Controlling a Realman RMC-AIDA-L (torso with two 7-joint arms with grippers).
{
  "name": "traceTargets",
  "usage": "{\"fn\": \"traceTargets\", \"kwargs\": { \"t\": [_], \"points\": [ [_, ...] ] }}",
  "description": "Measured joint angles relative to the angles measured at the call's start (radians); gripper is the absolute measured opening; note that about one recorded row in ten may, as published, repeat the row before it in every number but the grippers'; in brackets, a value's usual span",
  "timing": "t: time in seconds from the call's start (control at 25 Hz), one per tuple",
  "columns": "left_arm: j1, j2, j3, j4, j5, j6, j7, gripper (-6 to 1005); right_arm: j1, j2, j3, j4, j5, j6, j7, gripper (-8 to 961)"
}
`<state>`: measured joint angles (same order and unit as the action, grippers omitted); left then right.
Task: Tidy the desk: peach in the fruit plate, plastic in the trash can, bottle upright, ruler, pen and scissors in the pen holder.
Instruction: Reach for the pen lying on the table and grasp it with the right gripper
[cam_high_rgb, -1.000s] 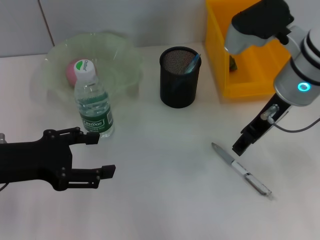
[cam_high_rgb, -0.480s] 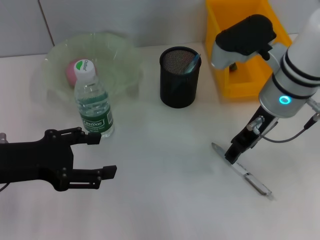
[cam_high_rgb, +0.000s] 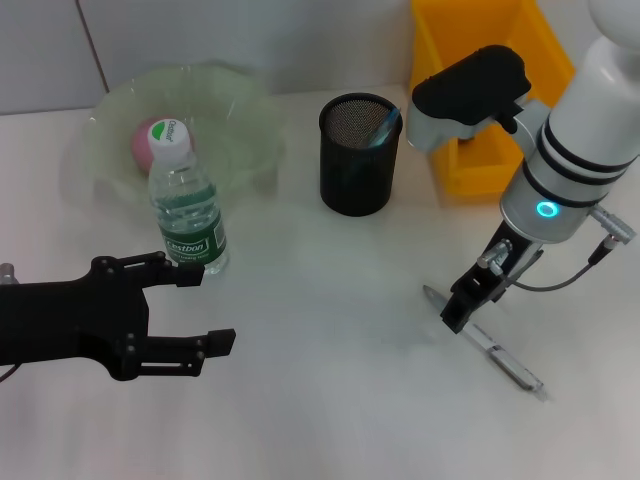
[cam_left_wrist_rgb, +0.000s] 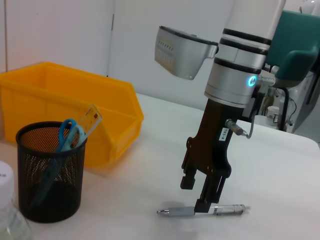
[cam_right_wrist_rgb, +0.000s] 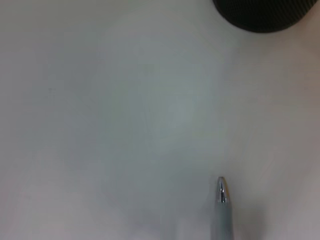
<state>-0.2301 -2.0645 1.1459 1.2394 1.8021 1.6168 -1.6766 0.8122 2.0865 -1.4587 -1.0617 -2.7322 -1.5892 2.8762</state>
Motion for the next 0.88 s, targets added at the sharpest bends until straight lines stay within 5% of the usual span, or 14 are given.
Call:
{"fn": "traceTargets", "kwargs": {
  "t": [0.88],
  "points": [
    [0.004, -0.001, 0.000, -0.001, -0.004, 0.005, 0.014, 793, 0.041, 0.001, -0.066, 0.063, -0.005, 0.038, 0.033, 662]
  ]
}}
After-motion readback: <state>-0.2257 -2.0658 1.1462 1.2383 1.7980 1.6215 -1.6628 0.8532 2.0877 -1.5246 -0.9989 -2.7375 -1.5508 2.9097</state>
